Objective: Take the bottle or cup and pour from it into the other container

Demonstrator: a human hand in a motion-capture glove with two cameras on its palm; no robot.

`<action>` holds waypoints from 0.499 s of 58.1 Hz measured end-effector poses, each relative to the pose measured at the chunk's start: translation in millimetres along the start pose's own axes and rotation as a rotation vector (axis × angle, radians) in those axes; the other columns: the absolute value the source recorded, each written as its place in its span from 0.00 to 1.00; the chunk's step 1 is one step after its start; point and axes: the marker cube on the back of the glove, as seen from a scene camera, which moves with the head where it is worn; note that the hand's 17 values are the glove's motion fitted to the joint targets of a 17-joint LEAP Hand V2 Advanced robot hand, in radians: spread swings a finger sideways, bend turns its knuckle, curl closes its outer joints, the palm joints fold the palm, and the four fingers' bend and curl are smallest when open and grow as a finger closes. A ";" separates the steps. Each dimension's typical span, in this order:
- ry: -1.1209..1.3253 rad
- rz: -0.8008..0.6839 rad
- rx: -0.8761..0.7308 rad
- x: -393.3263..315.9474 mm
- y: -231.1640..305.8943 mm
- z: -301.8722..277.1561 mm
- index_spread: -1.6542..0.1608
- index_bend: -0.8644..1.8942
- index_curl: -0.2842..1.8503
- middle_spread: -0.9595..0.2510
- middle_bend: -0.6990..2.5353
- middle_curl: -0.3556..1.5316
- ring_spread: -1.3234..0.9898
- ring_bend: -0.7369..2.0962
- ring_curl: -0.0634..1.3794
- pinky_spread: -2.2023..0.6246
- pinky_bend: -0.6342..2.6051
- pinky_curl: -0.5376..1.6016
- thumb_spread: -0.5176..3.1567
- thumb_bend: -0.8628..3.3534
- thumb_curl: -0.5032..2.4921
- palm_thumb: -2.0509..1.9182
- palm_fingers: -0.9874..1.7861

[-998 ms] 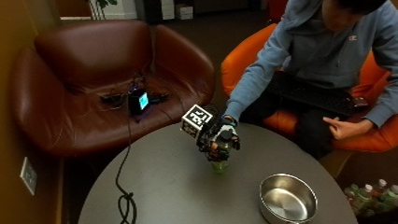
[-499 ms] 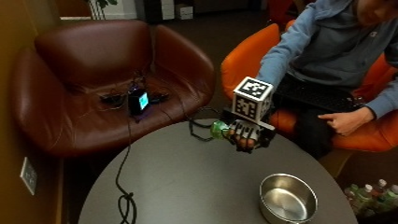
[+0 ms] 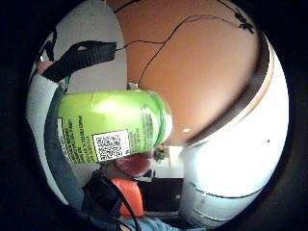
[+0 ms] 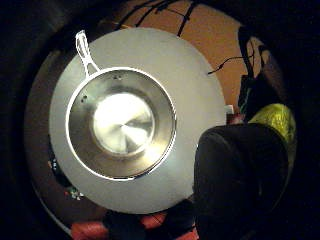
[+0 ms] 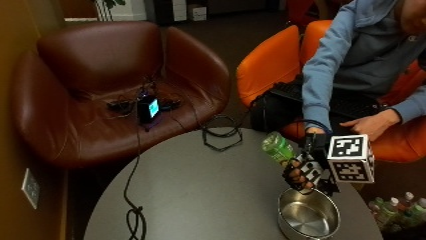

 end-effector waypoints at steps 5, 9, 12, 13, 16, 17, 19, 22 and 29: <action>0.019 -0.002 -0.007 -9.4 1.6 -3.1 0.76 0.38 0.37 0.65 0.33 0.46 0.46 0.41 0.37 0.67 0.27 0.43 0.16 0.19 0.41 0.77 0.80; 0.021 0.011 -0.019 -11.1 0.7 -1.5 0.76 0.38 0.37 0.64 0.33 0.46 0.46 0.41 0.37 0.67 0.28 0.43 0.16 0.20 0.41 0.77 0.80; 0.018 0.010 -0.029 -13.1 2.4 1.4 0.76 0.38 0.37 0.64 0.33 0.46 0.46 0.41 0.37 0.67 0.28 0.43 0.16 0.20 0.41 0.77 0.80; 0.016 0.007 -0.033 -13.6 3.1 2.5 0.76 0.38 0.37 0.64 0.34 0.46 0.46 0.41 0.37 0.67 0.28 0.43 0.16 0.20 0.41 0.77 0.80; 0.011 0.004 -0.042 -13.7 3.9 5.7 0.76 0.38 0.37 0.64 0.34 0.46 0.46 0.41 0.37 0.67 0.28 0.43 0.16 0.20 0.41 0.77 0.80; 0.010 0.005 -0.043 -13.5 3.8 6.6 0.76 0.38 0.37 0.64 0.34 0.46 0.46 0.41 0.37 0.66 0.28 0.43 0.16 0.20 0.41 0.77 0.80; 0.006 0.006 -0.044 -13.5 4.3 8.5 0.76 0.38 0.37 0.64 0.34 0.46 0.46 0.41 0.37 0.66 0.28 0.43 0.17 0.20 0.41 0.77 0.80; -0.006 -0.001 -0.046 -14.6 6.8 11.8 0.76 0.38 0.37 0.64 0.34 0.46 0.46 0.41 0.37 0.66 0.28 0.43 0.17 0.20 0.41 0.77 0.80; -0.024 -0.017 -0.055 -13.6 11.9 19.4 0.76 0.38 0.37 0.64 0.33 0.46 0.45 0.41 0.37 0.66 0.28 0.43 0.17 0.20 0.41 0.77 0.80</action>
